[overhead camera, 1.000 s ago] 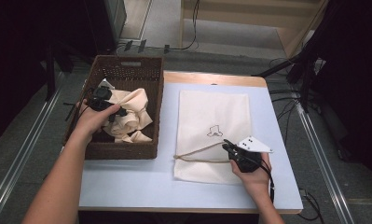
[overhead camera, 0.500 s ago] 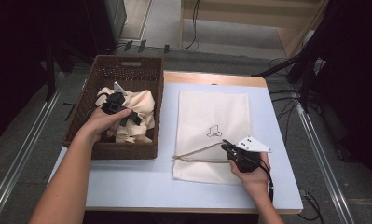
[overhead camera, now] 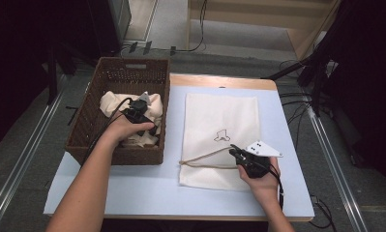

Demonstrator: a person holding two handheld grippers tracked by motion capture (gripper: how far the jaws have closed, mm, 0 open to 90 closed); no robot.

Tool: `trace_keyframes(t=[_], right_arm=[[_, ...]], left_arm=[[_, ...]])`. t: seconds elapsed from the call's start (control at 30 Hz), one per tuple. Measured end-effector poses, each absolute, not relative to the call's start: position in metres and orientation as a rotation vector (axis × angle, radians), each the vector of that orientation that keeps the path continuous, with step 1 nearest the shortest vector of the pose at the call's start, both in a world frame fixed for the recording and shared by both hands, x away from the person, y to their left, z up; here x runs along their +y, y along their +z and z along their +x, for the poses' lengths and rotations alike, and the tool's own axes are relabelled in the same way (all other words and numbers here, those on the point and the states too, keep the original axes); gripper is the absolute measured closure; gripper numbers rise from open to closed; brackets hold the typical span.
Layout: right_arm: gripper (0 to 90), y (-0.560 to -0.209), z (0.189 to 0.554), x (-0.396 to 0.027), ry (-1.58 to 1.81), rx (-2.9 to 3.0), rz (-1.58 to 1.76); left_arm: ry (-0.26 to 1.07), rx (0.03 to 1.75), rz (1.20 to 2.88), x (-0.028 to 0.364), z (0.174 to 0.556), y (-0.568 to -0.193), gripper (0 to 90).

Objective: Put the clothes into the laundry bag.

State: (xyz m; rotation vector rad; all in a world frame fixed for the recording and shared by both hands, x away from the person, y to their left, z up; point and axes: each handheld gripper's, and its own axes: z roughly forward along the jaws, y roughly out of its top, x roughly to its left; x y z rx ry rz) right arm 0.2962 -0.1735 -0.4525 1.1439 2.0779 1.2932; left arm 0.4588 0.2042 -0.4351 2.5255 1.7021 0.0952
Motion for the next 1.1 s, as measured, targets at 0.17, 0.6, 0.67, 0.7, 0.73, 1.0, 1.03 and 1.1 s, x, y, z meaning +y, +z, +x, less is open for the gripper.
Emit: trace_keyframes(t=[0.17, 0.6, 0.67, 0.7, 0.73, 1.0, 1.03, 1.1], right_arm=[[86.2, -0.451, 0.295, -0.174, 1.291, 2.078, 1.127], [87.2, -0.453, 0.295, -0.178, 1.304, 2.096, 1.136], [87.2, -0.453, 0.295, -0.178, 1.308, 2.097, 1.138], [87.2, -0.453, 0.295, -0.178, 1.310, 2.098, 1.137], [87.2, -0.453, 0.295, -0.178, 1.311, 2.096, 1.136], [87.1, -0.453, 0.295, -0.177, 1.312, 2.082, 1.139], [87.1, -0.453, 0.295, -0.177, 1.312, 2.082, 1.139], [87.2, -0.453, 0.295, -0.177, 1.312, 2.082, 1.139]], left_arm=[[0.111, 1.635, 2.477, 0.206, 0.456, -0.424, 32.1], [0.210, 1.511, 2.305, 0.218, 0.451, -0.397, 62.2], [0.214, 1.494, 2.262, 0.221, 0.450, -0.394, 62.3], [0.204, 1.463, 2.201, 0.226, 0.448, -0.388, 62.4], [0.216, 1.450, 2.164, 0.229, 0.447, -0.383, 62.5], [0.392, 1.315, 1.926, 0.248, 0.427, -0.346, 62.5], [0.392, 1.315, 1.926, 0.248, 0.427, -0.346, 62.5], [0.418, 1.285, 1.904, 0.251, 0.422, -0.339, 62.5]])
